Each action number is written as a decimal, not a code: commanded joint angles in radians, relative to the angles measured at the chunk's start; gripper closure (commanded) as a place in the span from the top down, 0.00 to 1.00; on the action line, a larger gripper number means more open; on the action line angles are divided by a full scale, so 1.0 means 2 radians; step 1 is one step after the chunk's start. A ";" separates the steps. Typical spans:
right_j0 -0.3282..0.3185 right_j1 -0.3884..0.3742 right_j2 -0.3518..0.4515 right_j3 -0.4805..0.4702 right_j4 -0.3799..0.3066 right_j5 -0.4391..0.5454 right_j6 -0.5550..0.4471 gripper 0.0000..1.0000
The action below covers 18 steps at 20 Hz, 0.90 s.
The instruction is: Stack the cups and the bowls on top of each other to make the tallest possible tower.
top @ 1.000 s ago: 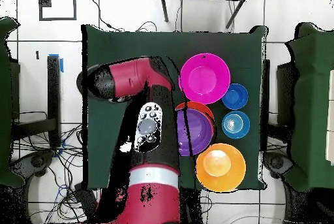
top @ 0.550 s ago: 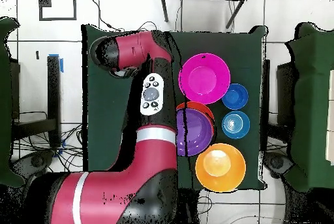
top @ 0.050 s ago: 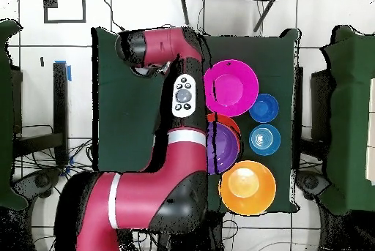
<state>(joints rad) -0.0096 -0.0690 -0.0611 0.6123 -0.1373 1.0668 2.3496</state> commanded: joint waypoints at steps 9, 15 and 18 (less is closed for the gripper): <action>-0.011 0.022 0.036 -0.036 0.011 0.015 -0.035 1.00; -0.013 0.001 0.040 -0.028 0.024 0.049 -0.052 1.00; -0.015 -0.007 0.038 -0.013 0.025 0.042 -0.058 1.00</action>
<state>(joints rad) -0.0318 -0.0350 -0.0624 0.5443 -0.0993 1.0706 2.3496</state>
